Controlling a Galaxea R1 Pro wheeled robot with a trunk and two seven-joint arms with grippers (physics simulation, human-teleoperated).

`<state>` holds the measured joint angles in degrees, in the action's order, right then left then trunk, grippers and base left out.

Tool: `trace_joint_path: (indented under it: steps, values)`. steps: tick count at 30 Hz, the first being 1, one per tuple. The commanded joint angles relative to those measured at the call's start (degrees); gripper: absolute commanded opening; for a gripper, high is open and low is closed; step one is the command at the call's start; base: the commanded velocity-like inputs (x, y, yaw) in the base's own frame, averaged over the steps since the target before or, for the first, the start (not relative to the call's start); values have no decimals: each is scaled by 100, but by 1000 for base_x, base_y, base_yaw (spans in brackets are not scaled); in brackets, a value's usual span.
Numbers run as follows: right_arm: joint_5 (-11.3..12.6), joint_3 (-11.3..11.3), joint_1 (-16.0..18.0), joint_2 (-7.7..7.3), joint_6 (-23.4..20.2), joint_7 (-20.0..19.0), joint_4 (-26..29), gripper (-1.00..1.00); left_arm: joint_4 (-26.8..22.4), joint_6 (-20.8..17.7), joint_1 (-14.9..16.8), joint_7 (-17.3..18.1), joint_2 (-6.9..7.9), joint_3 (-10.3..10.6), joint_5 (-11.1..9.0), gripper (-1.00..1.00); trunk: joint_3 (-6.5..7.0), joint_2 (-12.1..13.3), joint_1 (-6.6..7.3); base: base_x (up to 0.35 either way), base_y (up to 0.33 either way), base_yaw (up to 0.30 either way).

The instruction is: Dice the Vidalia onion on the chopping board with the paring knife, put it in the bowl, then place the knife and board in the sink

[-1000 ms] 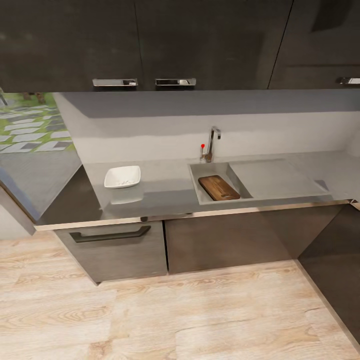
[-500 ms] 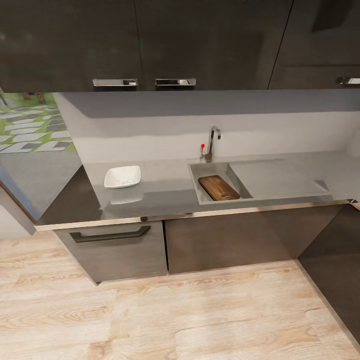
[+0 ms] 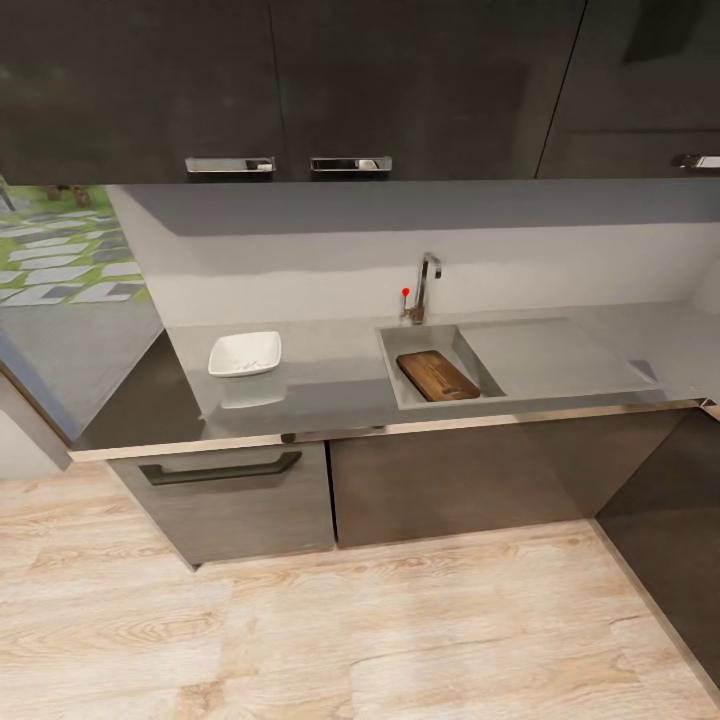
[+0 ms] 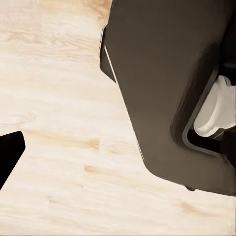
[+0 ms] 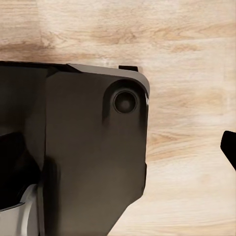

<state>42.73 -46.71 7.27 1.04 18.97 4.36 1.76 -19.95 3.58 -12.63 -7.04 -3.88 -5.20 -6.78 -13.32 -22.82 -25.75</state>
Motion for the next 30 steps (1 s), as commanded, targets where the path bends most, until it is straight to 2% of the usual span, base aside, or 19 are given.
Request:
trace_joint_path:
  steps: [1, 2, 4, 6, 9, 15, 30]
  values:
    - [23, -49, 2, 1, 10, 30, 0, 100, -34, 6, -4, 0, -9, -89, -40, 100, -9, -10, -3, 0, 0, 0]
    - [24, -49, 2, 1, 10, 30, 0, 100, -69, 2, -3, 1, -13, -257, 16, 100, -9, -10, -3, 0, 0, 0]
    - [24, -49, 2, 1, 10, 30, 0, 100, 11, 19, -3, 1, 5, -315, 35, 100, -9, -10, -3, 0, 0, 0]
    - [25, -49, 2, 1, 10, 30, 0, 100, 356, 45, -3, 1, 65, -359, 42, 100, -9, -10, -3, 0, 0, 0]
    - [24, -49, 2, 1, 10, 30, 0, 100, 732, 61, -3, 1, 147, -374, 46, 100, -9, -10, -3, 0, 0, 0]
    - [25, -49, 2, 1, 10, 30, 0, 100, 894, 72, -3, 1, 299, -370, 37, 100, -9, -10, -3, 0, 0, 0]
    - [24, -49, 4, 1, 10, 30, 0, 100, 958, 73, -3, 1, 327, -377, 37, 100, -9, -10, -3, 0, 0, 0]
